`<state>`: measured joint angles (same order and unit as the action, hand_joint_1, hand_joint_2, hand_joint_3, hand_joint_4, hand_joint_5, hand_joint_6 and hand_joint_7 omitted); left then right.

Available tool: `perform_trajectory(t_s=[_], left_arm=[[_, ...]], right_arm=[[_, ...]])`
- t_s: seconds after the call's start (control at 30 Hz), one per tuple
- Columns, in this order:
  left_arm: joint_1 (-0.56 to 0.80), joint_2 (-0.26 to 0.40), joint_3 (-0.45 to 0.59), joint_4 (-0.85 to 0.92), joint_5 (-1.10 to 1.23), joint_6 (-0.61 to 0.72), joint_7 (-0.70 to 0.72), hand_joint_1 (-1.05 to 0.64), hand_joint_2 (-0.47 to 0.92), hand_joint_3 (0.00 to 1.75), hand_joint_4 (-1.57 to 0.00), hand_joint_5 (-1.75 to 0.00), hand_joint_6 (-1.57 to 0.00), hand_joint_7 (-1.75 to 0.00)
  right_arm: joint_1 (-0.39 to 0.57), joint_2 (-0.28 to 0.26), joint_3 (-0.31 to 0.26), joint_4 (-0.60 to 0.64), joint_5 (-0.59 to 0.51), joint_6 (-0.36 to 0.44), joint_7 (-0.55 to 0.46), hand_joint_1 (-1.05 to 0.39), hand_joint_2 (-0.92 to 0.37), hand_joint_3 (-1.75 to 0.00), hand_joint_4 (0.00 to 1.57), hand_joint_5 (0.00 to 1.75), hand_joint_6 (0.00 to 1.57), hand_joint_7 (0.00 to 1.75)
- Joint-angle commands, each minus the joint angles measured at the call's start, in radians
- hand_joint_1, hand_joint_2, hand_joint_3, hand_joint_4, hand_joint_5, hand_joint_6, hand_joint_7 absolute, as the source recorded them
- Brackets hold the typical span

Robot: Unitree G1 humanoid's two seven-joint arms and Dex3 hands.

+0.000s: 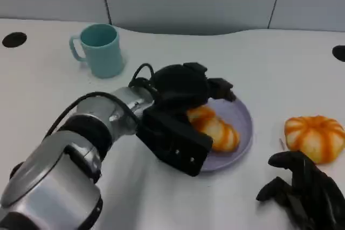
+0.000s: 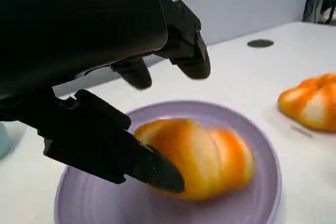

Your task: Grasp the bread from the table and place it into the plate.

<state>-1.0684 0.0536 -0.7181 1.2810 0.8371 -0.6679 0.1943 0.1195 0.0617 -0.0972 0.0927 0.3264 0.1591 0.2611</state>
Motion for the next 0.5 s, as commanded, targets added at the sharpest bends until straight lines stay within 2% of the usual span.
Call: perform_trajectory(t_s=[0.03,0.23,0.33,0.5], left_arm=[[-0.028,0.016,0.011,-0.012,-0.012,-0.017,-0.023,-0.83,0.92,0.03,0.00,-0.12,-0.08,-0.16],[-0.055,0.035,0.029,-0.025,-0.028,-0.011,-0.052,-0.89,0.92,0.11,0.00,0.00,-0.01,-0.10],[-0.053,0.079,0.070,-0.043,-0.067,-0.043,-0.079,-0.88,0.92,0.10,0.00,0.00,-0.04,-0.07],[0.040,0.159,0.244,-0.090,-0.289,-0.175,-0.211,-0.82,0.92,0.06,-0.06,-0.04,-0.11,-0.09]], right_arm=[[-0.005,-0.010,-0.011,-0.001,0.006,-0.011,0.001,-0.36,-0.92,-0.63,0.49,1.75,0.30,1.63],[-0.008,-0.014,-0.015,0.008,0.009,-0.020,0.013,-0.37,-0.92,-0.62,0.48,1.75,0.30,1.64],[-0.009,-0.013,-0.017,0.011,0.009,-0.025,0.014,-0.38,-0.92,-0.62,0.48,1.75,0.30,1.64],[-0.007,-0.021,-0.017,0.016,0.003,-0.043,0.021,-0.38,-0.92,-0.62,0.47,1.75,0.29,1.64]])
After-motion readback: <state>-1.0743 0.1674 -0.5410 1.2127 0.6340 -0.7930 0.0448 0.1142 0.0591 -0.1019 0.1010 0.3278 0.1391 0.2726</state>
